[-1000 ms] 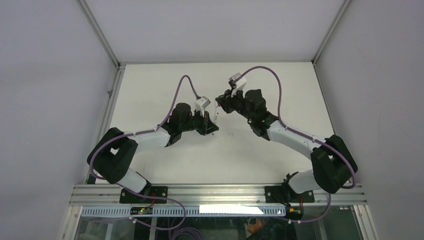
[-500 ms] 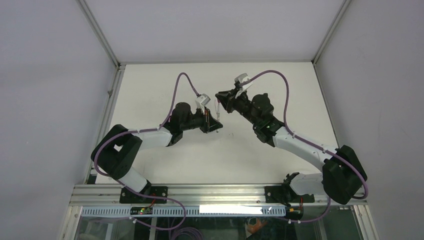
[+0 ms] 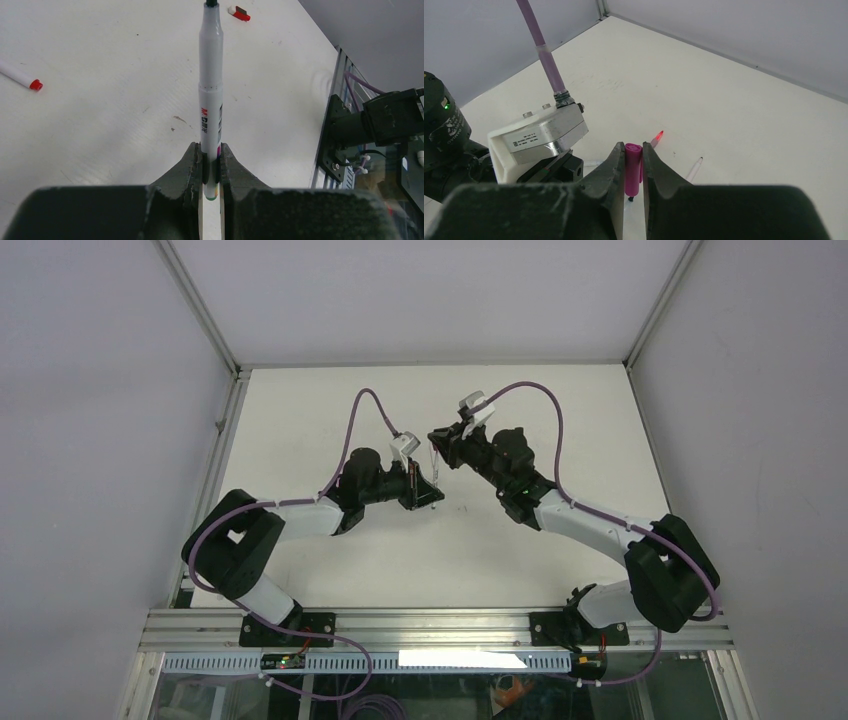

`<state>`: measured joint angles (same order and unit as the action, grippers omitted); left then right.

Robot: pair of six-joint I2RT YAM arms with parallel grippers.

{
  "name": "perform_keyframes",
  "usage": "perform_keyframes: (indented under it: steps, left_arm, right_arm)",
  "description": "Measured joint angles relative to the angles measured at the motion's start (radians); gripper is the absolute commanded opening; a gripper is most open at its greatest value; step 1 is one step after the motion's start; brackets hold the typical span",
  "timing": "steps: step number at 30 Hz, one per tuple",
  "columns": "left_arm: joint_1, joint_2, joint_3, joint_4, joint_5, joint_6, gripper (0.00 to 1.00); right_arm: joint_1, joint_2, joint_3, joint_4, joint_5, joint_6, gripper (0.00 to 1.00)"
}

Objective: Insert the pens into the pen caps

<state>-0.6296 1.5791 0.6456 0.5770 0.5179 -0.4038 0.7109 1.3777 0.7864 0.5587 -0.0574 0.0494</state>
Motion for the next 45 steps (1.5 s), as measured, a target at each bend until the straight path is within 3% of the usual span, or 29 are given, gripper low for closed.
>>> perform_keyframes:
  steps: [30,45]
  left_arm:
    - [0.000,-0.050,-0.007,-0.066,-0.097,0.083,0.00]
    - [-0.006,-0.071,0.020,-0.154,-0.156,0.247,0.00]
  right_arm:
    - [0.002,-0.004,-0.035,0.008,-0.036,0.060,0.00]
    - [0.008,-0.041,-0.056,-0.013,-0.020,0.100,0.00]
